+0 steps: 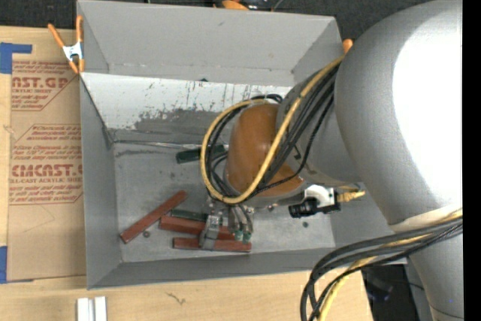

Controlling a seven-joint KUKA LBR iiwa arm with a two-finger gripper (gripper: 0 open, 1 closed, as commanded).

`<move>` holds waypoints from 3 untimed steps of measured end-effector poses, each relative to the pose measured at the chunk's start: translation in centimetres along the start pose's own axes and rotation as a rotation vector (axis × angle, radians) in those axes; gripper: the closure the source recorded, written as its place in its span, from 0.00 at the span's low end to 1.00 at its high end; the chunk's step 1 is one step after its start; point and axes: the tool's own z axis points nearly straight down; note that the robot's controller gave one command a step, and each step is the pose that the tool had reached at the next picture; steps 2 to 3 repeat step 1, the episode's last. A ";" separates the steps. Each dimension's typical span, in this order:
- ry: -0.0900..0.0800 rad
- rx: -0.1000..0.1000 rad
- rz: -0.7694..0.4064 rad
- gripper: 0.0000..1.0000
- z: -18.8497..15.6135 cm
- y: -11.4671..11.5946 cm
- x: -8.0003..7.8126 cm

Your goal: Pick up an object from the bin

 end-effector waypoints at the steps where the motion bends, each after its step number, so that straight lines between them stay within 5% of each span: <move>1: -0.014 -0.005 0.043 1.00 -17.2 3.1 -0.3; 3: -0.014 -0.005 0.043 1.00 -17.2 3.1 -0.3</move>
Offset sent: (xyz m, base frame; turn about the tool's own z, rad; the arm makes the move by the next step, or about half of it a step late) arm 0.0102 0.0278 0.1679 0.0450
